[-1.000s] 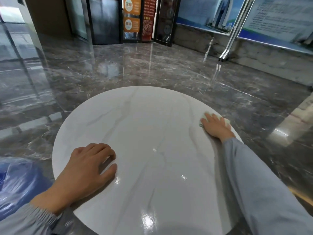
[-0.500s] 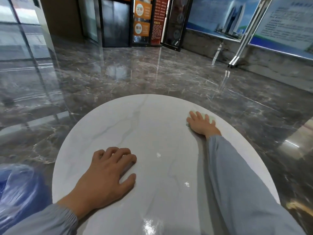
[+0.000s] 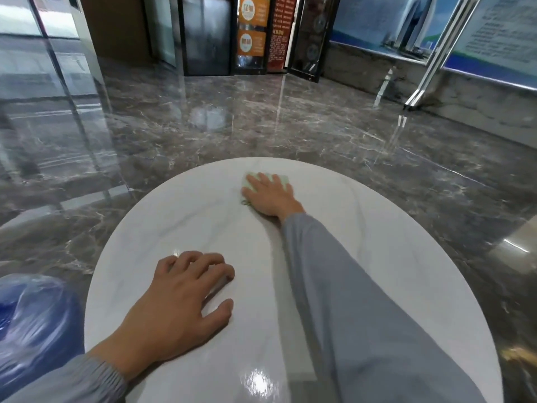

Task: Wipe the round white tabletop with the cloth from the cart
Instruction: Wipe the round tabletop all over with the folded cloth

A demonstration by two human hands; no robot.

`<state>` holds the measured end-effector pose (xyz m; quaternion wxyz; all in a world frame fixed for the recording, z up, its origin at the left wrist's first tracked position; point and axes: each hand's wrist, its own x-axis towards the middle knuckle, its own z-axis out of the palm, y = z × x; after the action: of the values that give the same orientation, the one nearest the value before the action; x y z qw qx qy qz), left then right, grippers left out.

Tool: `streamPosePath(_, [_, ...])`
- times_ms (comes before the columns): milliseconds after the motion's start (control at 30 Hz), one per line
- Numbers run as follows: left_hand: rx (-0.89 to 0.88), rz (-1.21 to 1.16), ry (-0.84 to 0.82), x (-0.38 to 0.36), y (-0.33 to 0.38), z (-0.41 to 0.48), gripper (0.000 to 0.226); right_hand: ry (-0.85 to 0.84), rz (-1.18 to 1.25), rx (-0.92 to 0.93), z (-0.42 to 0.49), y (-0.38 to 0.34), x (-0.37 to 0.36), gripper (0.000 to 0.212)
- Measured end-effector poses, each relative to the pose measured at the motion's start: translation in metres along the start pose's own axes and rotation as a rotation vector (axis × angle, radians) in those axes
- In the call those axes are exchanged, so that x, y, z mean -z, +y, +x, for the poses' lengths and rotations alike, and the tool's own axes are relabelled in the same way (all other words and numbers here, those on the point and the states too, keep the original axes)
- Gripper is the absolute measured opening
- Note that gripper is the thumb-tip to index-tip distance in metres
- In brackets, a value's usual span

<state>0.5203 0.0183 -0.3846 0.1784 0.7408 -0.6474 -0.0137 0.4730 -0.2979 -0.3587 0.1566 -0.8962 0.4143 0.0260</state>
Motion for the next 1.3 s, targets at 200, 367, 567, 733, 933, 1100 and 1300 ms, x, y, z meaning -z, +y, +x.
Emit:
streamPosePath(200, [0.007, -0.004, -0.007, 0.004, 0.002, -0.001, 0.038, 0.052, 0.011, -0.299, -0.045, 0.154, 0.031, 0.064])
streamPosePath(367, [-0.008, -0.021, -0.004, 0.001, 0.000, 0.002, 0.036, 0.097, -0.012, -0.482, -0.085, 0.238, 0.045, 0.063])
streamPosePath(567, [0.004, -0.027, 0.016, -0.001, 0.000, 0.001, 0.034, 0.062, -0.012, -0.549, -0.067, 0.247, 0.050, 0.057])
streamPosePath(733, [0.018, -0.039, 0.020, -0.002, 0.002, 0.002, 0.033, 0.025, -0.008, -0.475, -0.019, 0.205, 0.055, 0.057])
streamPosePath(933, [0.022, -0.033, 0.014, -0.002, 0.003, 0.002, 0.036, -0.066, -0.028, -0.084, 0.059, 0.053, 0.031, 0.065])
streamPosePath(1100, [0.026, -0.010, 0.014, -0.002, 0.003, 0.003, 0.039, -0.149, -0.111, 0.279, 0.071, -0.092, -0.010, 0.062])
streamPosePath(1300, [0.019, 0.034, 0.036, -0.007, 0.000, 0.004, 0.043, -0.113, -0.152, 0.453, 0.059, -0.124, -0.026, 0.058])
